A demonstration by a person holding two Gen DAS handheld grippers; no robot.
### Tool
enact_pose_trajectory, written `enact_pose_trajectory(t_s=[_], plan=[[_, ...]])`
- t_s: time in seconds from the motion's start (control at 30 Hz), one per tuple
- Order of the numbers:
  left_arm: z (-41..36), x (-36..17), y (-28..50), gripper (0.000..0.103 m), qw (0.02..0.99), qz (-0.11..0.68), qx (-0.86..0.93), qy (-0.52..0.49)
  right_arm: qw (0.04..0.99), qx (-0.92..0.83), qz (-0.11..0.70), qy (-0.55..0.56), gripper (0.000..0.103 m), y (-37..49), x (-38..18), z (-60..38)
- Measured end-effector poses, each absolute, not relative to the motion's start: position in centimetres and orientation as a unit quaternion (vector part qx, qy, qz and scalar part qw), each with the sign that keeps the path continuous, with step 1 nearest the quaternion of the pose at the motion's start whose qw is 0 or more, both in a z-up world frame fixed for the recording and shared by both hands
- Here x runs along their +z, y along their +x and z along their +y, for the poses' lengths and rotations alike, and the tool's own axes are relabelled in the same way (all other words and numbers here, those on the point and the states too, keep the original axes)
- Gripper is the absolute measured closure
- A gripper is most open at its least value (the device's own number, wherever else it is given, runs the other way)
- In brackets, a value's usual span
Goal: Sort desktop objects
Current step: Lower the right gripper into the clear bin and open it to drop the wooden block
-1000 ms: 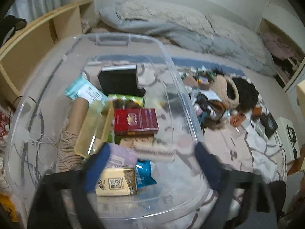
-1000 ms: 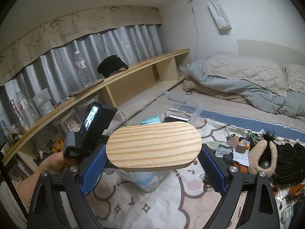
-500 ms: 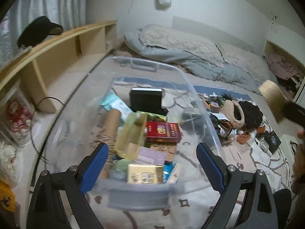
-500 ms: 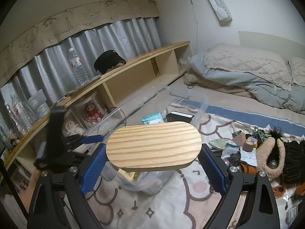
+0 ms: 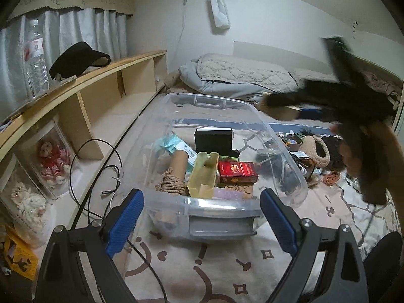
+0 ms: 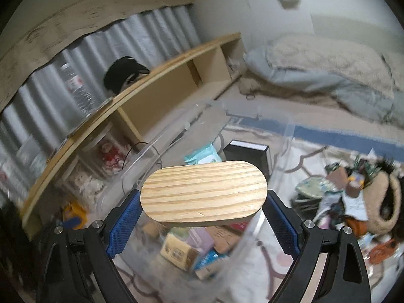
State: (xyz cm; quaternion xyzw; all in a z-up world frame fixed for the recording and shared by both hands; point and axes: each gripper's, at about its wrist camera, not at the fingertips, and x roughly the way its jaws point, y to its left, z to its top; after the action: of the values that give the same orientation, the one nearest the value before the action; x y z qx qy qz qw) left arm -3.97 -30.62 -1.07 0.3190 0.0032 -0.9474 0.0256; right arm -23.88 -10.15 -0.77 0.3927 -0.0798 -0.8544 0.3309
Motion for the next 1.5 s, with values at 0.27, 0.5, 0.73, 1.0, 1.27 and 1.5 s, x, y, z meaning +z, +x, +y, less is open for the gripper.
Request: enact_pose_trajectory(t_s=[0.27, 0.5, 0.73, 1.0, 1.27, 1.5], plan=[[-30.2, -2.2, -4.0, 0.009, 0.029, -0.006, -0.946, 0.322, 0.273, -0.822, -0.144, 0.478, 0.009, -29.9, -3.3, -13.7], [-30.2, -3.1, -4.5, 0.009, 0.028, -0.019, -0.945, 0.324, 0.227, -0.824, -0.123, 0.503, 0.009, -33.1, -5.1, -16.8], [-30.1, -3.5, -5.0, 0.009, 0.027, -0.025, -0.947, 0.319, 0.201, -0.825, -0.128, 0.513, 0.009, -35.7, -6.5, -18.2], [-29.9, -3.6, -5.5, 0.009, 0.029, -0.033, -0.946, 0.320, 0.230, -0.850, -0.074, 0.468, 0.000, -34.4, -6.2, -19.7], [-29.5, -3.1, -4.7, 0.009, 0.030, -0.029, -0.949, 0.313, 0.284, -0.860, -0.051, 0.421, 0.000, -31.8, -3.1, -19.0], [-29.1, -2.5, -4.2, 0.009, 0.035, -0.025, -0.950, 0.308, 0.336, -0.867, -0.054, 0.364, 0.000, -28.1, -0.8, -16.0]])
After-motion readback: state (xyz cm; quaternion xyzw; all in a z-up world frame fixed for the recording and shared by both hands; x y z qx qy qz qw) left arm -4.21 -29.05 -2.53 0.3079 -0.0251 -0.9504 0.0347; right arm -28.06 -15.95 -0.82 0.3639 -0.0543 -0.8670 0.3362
